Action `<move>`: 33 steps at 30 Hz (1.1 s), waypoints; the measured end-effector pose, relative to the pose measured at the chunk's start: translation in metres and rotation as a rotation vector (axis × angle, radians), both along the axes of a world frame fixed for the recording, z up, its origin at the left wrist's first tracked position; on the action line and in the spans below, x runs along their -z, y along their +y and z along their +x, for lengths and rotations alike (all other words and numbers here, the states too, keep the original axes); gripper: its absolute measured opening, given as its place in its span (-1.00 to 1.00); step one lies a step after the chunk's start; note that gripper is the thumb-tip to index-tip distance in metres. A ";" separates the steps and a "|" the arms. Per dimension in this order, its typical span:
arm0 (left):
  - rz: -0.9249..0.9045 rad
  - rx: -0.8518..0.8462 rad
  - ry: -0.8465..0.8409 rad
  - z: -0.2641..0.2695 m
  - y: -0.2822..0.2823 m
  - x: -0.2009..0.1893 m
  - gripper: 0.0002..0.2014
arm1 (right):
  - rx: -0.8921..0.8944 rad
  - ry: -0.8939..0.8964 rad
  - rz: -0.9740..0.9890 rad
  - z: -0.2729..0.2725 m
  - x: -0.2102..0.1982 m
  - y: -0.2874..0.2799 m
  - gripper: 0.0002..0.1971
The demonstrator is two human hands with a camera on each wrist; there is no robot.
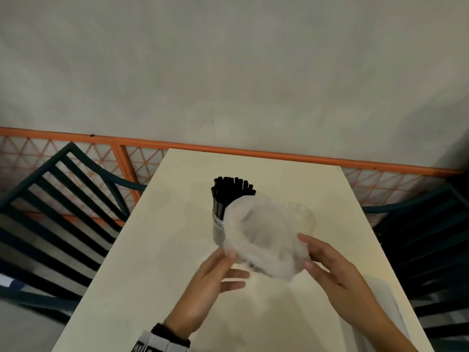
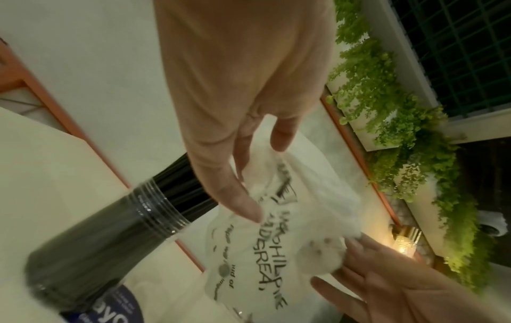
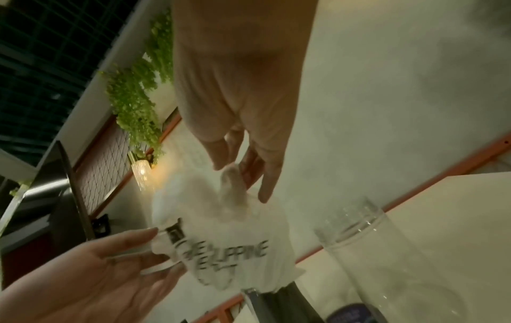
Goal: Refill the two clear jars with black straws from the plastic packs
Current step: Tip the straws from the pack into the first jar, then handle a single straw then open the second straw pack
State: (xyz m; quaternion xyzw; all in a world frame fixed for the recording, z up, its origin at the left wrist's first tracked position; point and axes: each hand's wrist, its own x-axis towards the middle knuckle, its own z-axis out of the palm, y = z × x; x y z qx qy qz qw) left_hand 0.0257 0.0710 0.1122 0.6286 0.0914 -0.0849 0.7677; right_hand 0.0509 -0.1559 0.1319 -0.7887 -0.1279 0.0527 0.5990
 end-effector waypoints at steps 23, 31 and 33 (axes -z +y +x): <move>0.862 -0.318 -0.019 -0.077 0.007 0.039 -0.70 | 0.033 0.044 -0.327 -0.015 0.068 0.008 -0.68; 0.823 -0.376 0.062 -0.076 0.019 0.052 -0.93 | -0.142 0.332 -0.192 -0.019 0.082 0.005 -0.82; 0.528 -0.256 0.133 -0.077 0.027 0.052 -0.86 | -0.288 0.583 0.052 -0.018 0.080 -0.002 -0.82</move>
